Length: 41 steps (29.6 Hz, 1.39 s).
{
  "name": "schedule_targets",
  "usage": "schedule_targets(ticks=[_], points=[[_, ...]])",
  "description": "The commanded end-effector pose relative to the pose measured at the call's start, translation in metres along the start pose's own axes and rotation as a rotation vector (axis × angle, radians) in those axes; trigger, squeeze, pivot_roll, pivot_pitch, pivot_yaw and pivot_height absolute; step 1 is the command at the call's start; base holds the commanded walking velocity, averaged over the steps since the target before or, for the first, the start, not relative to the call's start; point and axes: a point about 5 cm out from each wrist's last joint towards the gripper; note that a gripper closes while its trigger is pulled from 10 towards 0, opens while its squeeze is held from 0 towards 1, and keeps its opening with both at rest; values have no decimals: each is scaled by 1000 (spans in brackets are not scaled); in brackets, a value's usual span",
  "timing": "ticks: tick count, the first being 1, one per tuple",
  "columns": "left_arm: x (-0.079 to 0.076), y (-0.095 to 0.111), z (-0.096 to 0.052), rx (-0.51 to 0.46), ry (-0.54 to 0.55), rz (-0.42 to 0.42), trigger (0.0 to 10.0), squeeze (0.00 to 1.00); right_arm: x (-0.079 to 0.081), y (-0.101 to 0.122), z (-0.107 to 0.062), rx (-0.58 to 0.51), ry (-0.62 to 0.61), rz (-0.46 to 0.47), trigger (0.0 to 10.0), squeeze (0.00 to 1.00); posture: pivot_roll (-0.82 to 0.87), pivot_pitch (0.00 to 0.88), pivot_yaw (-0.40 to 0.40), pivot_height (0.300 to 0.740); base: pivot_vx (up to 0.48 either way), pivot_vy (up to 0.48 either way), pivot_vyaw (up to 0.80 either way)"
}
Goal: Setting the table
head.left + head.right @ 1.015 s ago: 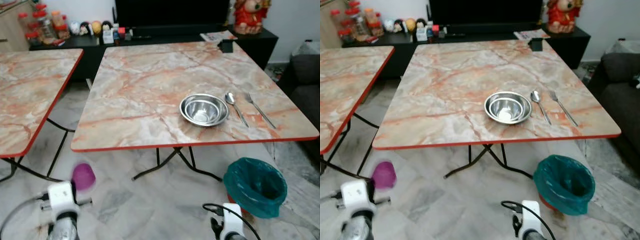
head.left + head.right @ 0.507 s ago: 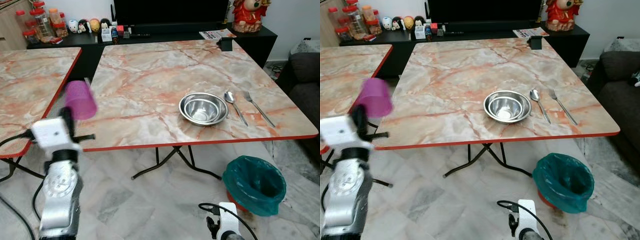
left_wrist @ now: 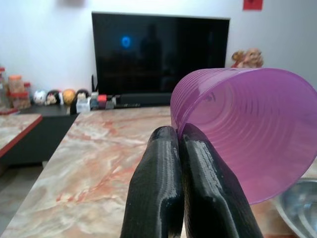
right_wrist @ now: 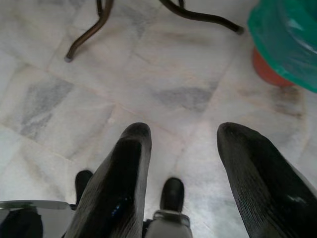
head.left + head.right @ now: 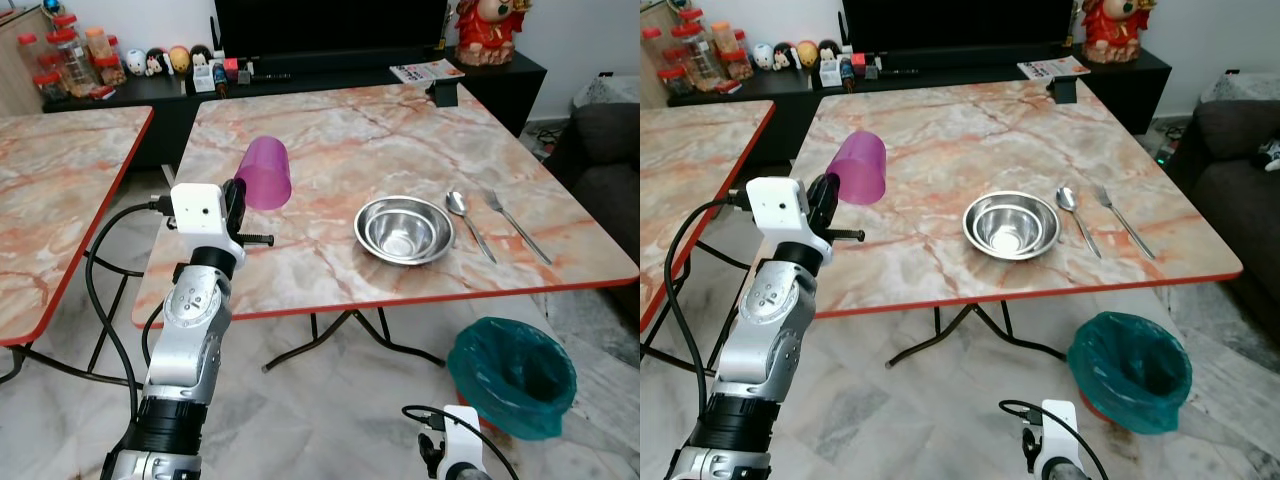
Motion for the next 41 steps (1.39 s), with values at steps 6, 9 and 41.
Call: schedule_targets(ticks=[6, 9, 41], points=[[5, 2, 1, -6, 17, -31, 10000, 0, 4, 0, 1, 3, 15, -25, 10000, 0, 60, 34, 36, 740, 480, 0, 0], [6, 1, 1, -8, 18, -31, 10000, 0, 5, 0, 1, 3, 16, -27, 10000, 0, 63, 32, 35, 740, 480, 0, 0], [46, -15, 23, 337, -673, 318, 10000, 0, 4, -19, -3, 48, -10, 5, 10000, 0, 64, 37, 96, 740, 114, 0, 0]])
Point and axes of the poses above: a point about 5 cm out from each wrist's last joint towards the gripper, its own z axis pointing out of the wrist towards the gripper, its own y axis along the axis of the wrist's last joint, x = y × z, and after that the axes turned 15 degrees about z, right-handed
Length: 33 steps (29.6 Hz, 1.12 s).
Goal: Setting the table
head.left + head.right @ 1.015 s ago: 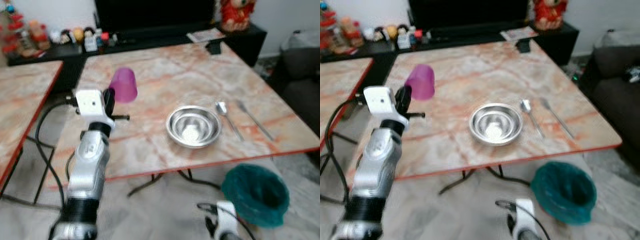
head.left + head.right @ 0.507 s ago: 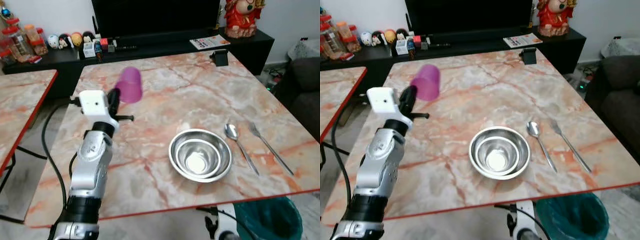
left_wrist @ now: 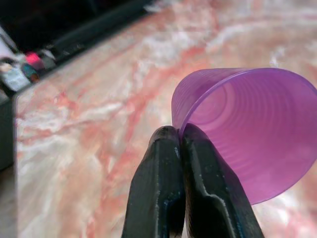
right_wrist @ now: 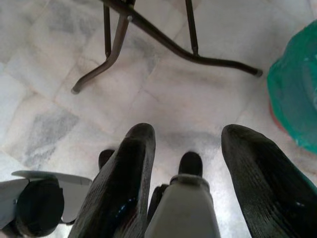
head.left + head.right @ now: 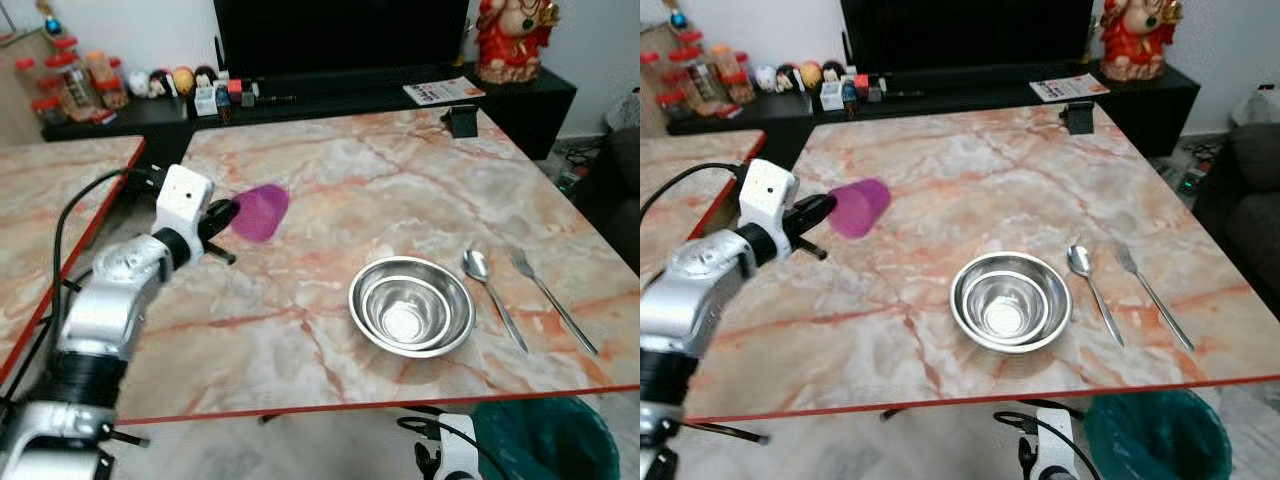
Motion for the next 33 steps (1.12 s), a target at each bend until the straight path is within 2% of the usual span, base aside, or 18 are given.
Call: schedule_targets(ticks=[1, 3, 6, 7, 9, 11, 13, 17, 19, 21, 24, 25, 26, 28, 30, 32, 33], points=[[1, 2, 6, 30, -82, 24, 10000, 0, 4, -4, 0, 12, 0, 14, 10000, 0, 63, 36, 102, 740, 0, 0, 0], [2, 2, 8, 34, -87, 26, 10000, 0, 5, -5, 0, 12, 0, 16, 10000, 0, 62, 37, 104, 740, 0, 0, 0], [9, 12, 22, 100, -134, -22, 10000, 0, 7, -7, 0, 15, -4, 39, 10000, 0, 54, 35, 126, 740, 0, 0, 0], [9, 15, 25, 95, -139, -60, 10000, 0, 7, -8, 0, 16, -6, 43, 10000, 0, 54, 34, 128, 740, 0, 0, 0], [11, 23, 32, 95, -76, -279, 10000, 0, 6, -8, -1, 13, -12, 55, 10000, 0, 54, 33, 131, 740, 0, 0, 0], [10, 24, 37, 130, -37, -387, 10000, 0, 6, -8, -1, 13, -17, 63, 10000, 0, 51, 33, 142, 740, 0, 0, 0], [5, 26, 37, 153, -17, -536, 10000, 0, 4, -9, -1, 11, -27, 76, 10000, 0, 50, 35, 145, 740, 0, 0, 0], [1, 28, 36, 169, -10, -586, 10000, 0, 3, -10, -1, 13, -30, 79, 10000, 0, 56, 38, 145, 740, 0, 0, 0], [-5, 26, 33, 224, -14, -634, 10000, 0, 3, -11, -2, 16, -31, 80, 10000, 0, 57, 38, 144, 740, 0, 0, 0], [-9, 23, 28, 264, -13, -622, 10000, 0, 3, -11, -2, 18, -30, 79, 10000, 0, 66, 41, 140, 740, 0, 0, 0], [-11, 23, 21, 292, -19, -536, 10000, 0, 3, -11, -2, 20, -29, 76, 10000, 0, 73, 43, 139, 740, 0, 0, 0], [-10, 24, 19, 287, -27, -491, 10000, 0, 3, -11, -2, 20, -29, 76, 10000, 0, 73, 43, 139, 740, 0, 0, 0], [-10, 26, 15, 279, -38, -410, 10000, 0, 2, -11, -2, 19, -30, 76, 10000, 0, 76, 43, 139, 740, 0, 0, 0], [-20, 32, 7, 249, -152, -280, 10000, 0, 2, -9, -1, 18, -30, 76, 10000, 0, 82, 42, 140, 740, 0, 0, 0], [-21, 33, 5, 242, -174, -250, 10000, 0, 2, -9, -1, 17, -30, 76, 10000, 0, 82, 42, 140, 740, 0, 0, 0], [-22, 34, 0, 230, -210, -172, 10000, 0, 2, -9, -1, 17, -28, 76, 10000, 0, 86, 42, 138, 740, 0, 0, 0], [-22, 34, 0, 230, -210, -172, 10000, 0, 2, -9, -1, 17, -28, 76, 10000, 0, 86, 42, 138, 740, 0, 0, 0]])
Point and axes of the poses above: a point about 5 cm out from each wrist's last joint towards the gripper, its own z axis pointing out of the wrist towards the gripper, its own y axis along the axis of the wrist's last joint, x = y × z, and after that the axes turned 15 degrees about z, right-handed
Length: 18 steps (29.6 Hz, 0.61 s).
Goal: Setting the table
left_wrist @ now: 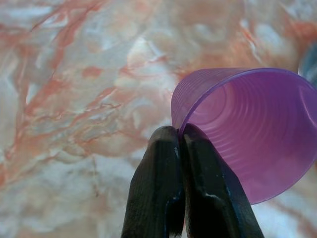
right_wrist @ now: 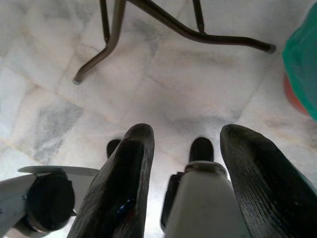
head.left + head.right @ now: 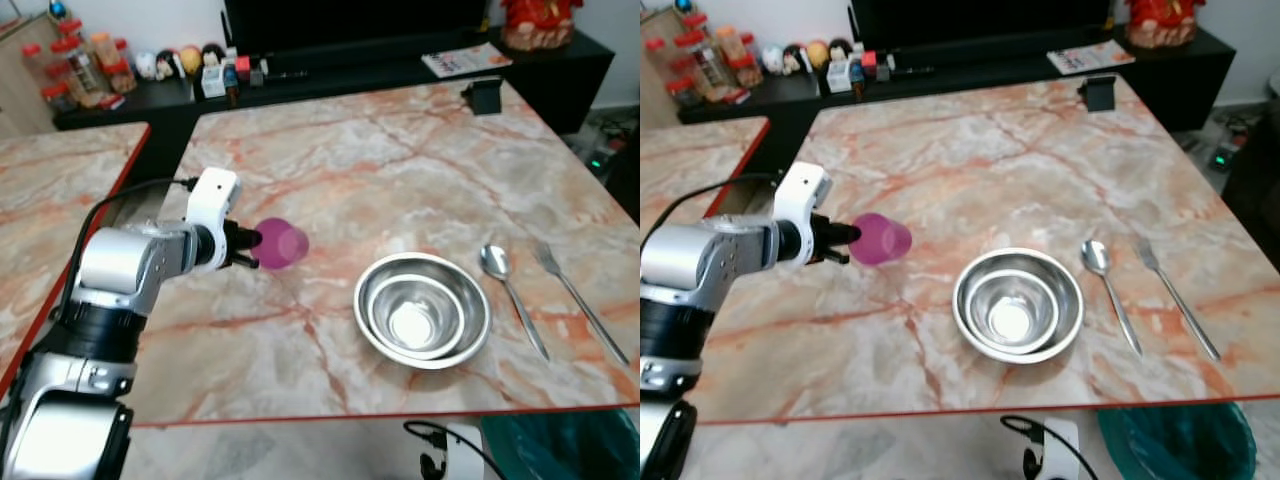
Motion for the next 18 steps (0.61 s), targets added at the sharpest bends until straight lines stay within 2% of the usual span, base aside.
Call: schedule_targets(ticks=[1, 3, 4, 5, 6, 8, 11, 13, 16, 18], points=[[0, 0, -6, 4, -11, 76, 10000, 0, 2, -3, 0, 13, 3, 8, 10000, 0, 86, 42, 138, 740, 0, 0, 0], [0, 0, -6, 4, -11, 76, 10000, 0, 2, -3, 0, 13, 3, 8, 10000, 0, 86, 42, 138, 740, 0, 0, 0], [0, 2, -7, 0, -28, 116, 10000, 0, 2, -3, 0, 14, 4, 7, 10000, 0, 92, 43, 138, 740, 0, 0, 0], [-1, 7, -9, -12, -88, 230, 10000, 0, 4, -4, 0, 17, 9, 5, 10000, 0, 94, 45, 142, 740, 0, 0, 0], [-1, 7, -9, -12, -88, 230, 10000, 0, 4, -4, 0, 17, 9, 5, 10000, 0, 94, 45, 142, 740, 0, 0, 0], [-1, 10, -8, -13, -130, 301, 10000, 0, 5, -5, 0, 19, 12, 7, 10000, 0, 94, 45, 142, 740, 0, 0, 0], [-2, 10, -8, -9, -145, 323, 10000, 0, 5, -5, 0, 20, 12, 8, 10000, 0, 94, 45, 142, 740, 0, 0, 0], [-2, 14, 5, -8, -162, 380, 10000, 0, 5, -7, -1, 22, 8, 19, 10000, 0, 79, 44, 154, 740, 0, 0, 0], [-3, 14, 9, 8, -178, 414, 10000, 0, 5, -8, -1, 24, 7, 25, 10000, 0, 77, 45, 155, 740, 0, 0, 0], [-4, 14, 11, 30, -205, 483, 10000, 0, 5, -9, -1, 24, 6, 29, 10000, 0, 77, 46, 158, 740, 0, 0, 0]])
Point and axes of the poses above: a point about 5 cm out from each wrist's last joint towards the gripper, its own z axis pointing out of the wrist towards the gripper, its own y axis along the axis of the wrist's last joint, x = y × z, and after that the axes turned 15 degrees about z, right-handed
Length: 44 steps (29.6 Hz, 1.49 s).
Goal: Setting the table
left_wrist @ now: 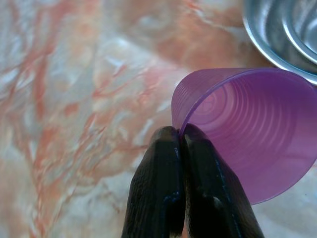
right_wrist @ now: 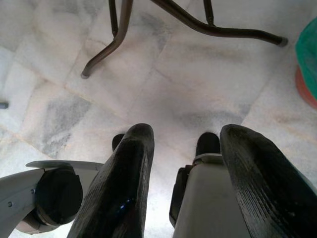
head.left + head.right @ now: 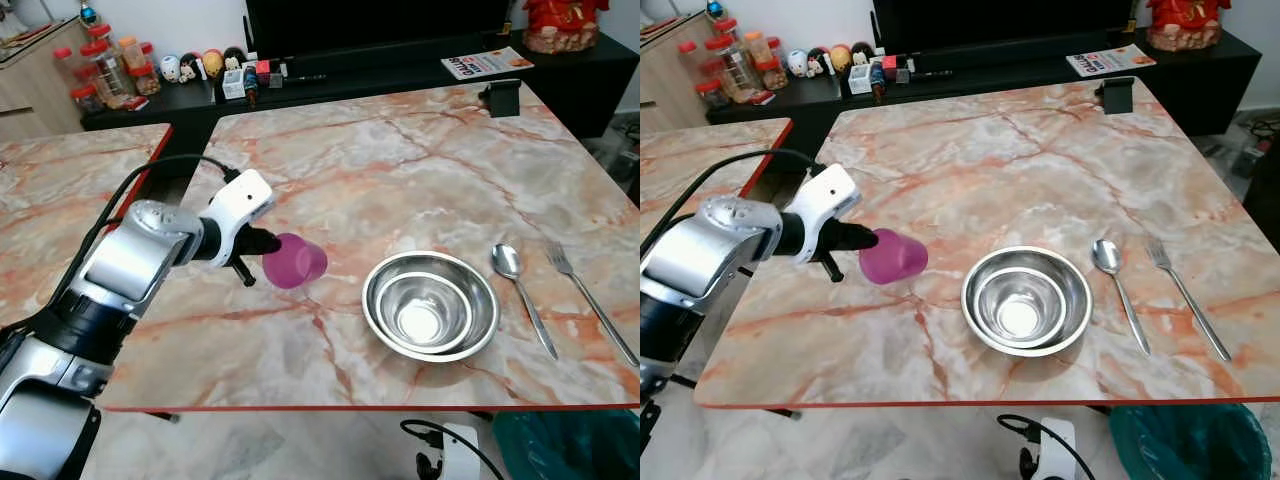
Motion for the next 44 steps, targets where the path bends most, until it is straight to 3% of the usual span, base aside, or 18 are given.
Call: schedule_targets(ticks=[1, 6, 11, 12, 13, 14, 15, 16, 17, 18, 19, 22, 28, 29, 32, 36, 42, 44], points=[[4, 0, -2, 33, -18, 66, 10000, 0, 3, -3, 0, 5, 5, 16, 10000, 0, 77, 46, 158, 740, 0, 0, 0], [4, 2, -3, 29, -60, 113, 10000, 0, 3, -4, 0, 8, 6, 19, 10000, 0, 79, 47, 163, 740, 0, 0, 0], [4, -1, -2, 32, -64, 83, 10000, 0, 5, -4, 0, 6, 8, 25, 10000, 0, 75, 46, 166, 740, 0, 0, 0], [8, -4, 0, 36, -41, 42, 10000, 0, 5, -4, 0, 6, 7, 28, 10000, 0, 74, 46, 166, 740, 0, 0, 0], [19, -4, -1, -10, 74, -174, 10000, 0, 4, -4, 0, 6, 5, 31, 10000, 0, 72, 47, 171, 740, 0, 0, 0], [19, -4, -1, -10, 74, -174, 10000, 0, 4, -4, 0, 6, 5, 31, 10000, 0, 72, 47, 171, 740, 0, 0, 0], [23, -6, 0, -35, 132, -337, 10000, 0, 4, -4, 0, 5, 3, 33, 10000, 0, 72, 47, 171, 740, 0, 0, 0], [23, -6, 0, -35, 132, -337, 10000, 0, 4, -4, 0, 5, 3, 33, 10000, 0, 72, 47, 171, 740, 0, 0, 0], [26, -6, -2, -86, 188, -522, 10000, 0, 3, -4, -1, 5, 1, 35, 10000, 0, 75, 48, 176, 740, 0, 0, 0], [26, -6, -2, -86, 188, -522, 10000, 0, 3, -4, -1, 5, 1, 35, 10000, 0, 75, 48, 176, 740, 0, 0, 0], [24, -10, -7, -161, 267, -720, 10000, 0, 2, -5, -1, 6, -2, 37, 10000, 0, 80, 49, 176, 740, 0, 0, 0], [16, -17, -10, -215, 306, -874, 10000, 0, 2, -6, -1, 11, -2, 32, 10000, 0, 88, 50, 174, 740, 0, 0, 0], [-2, -29, -9, -222, 372, -1091, 10000, 0, 3, -5, -1, 10, 1, 30, 10000, 0, 94, 50, 169, 740, 0, 0, 0], [-2, -29, -9, -222, 372, -1091, 10000, 0, 3, -5, -1, 10, 1, 30, 10000, 0, 94, 50, 169, 740, 0, 0, 0], [-7, -37, -14, -193, 470, -1250, 10000, 0, 2, -3, 0, 6, -1, 31, 10000, 0, 105, 49, 167, 740, 0, 0, 0], [-11, -33, -17, -251, 525, -1387, 10000, 0, 2, -3, 0, 7, 0, 31, 10000, 0, 119, 46, 165, 740, 0, 0, 0], [-34, -21, -14, -325, 420, -1497, 10000, 0, 6, -2, 1, 5, 6, 36, 10000, 0, 117, 40, 167, 740, 0, 0, 0], [-48, -17, -12, -327, 316, -1466, 10000, 0, 6, -1, 1, 4, 6, 40, 10000, 0, 119, 39, 166, 740, 0, 0, 0]])
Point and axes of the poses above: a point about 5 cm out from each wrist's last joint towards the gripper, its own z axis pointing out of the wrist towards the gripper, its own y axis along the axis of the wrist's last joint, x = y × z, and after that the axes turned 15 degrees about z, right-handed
